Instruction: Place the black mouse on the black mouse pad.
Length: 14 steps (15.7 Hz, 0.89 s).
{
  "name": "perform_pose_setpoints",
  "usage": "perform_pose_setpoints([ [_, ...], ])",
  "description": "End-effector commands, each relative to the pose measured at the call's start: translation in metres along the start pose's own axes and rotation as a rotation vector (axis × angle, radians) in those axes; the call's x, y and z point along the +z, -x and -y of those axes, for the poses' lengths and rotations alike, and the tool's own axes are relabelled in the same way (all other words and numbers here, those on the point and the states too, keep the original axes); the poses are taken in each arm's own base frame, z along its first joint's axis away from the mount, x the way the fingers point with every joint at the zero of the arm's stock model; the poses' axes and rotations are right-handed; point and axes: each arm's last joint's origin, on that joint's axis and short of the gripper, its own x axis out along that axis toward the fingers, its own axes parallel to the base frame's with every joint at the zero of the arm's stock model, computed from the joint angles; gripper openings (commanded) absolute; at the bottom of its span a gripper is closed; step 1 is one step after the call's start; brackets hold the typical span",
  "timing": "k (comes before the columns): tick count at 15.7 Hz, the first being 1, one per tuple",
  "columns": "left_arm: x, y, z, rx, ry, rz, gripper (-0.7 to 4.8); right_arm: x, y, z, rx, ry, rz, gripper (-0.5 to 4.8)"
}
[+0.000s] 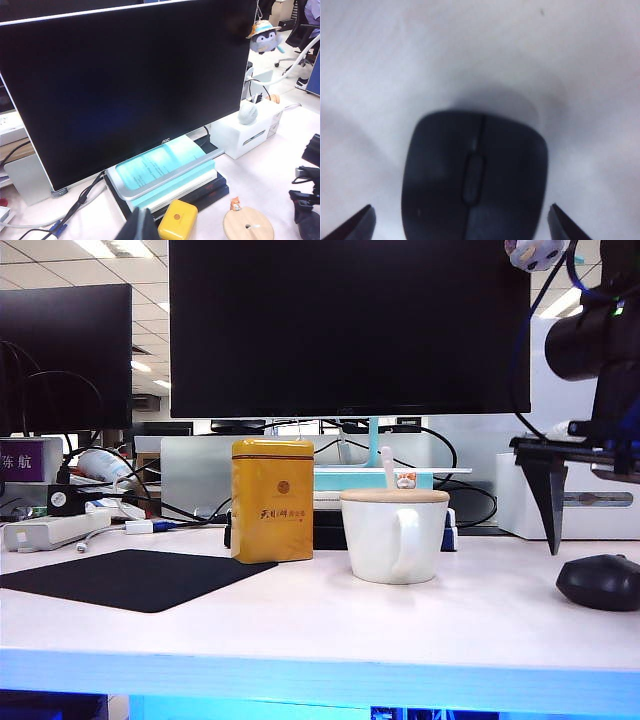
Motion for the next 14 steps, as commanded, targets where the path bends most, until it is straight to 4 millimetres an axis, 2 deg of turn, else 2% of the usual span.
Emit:
perform_pose_setpoints([
  [1,0.002,0.002,0.002,-0.006,-0.001,0.007,-0.05,0.004,-0.006,-0.002,-0.016,0.006,0.032,4.79],
  [10,0.002,0.002,0.002,-0.009,0.0,0.006,-0.05,0.009,-0.03,-0.001,-0.074,0.009,0.021,4.79],
  [11,0.002,0.002,0.002,-0.008,0.0,0.006,-0.05,0.009,-0.03,-0.001,-0.074,0.01,0.021,4.42],
  [13,0.002,0.002,0.002,-0.009,0.0,0.006,-0.05,0.008,-0.03,-0.001,-0.079,0.009,0.016,2.37],
  [14,0.002,0.002,0.002,-0.008,-0.001,0.007,-0.05,0.008,-0.03,-0.001,-0.08,0.009,0.015,2.29],
])
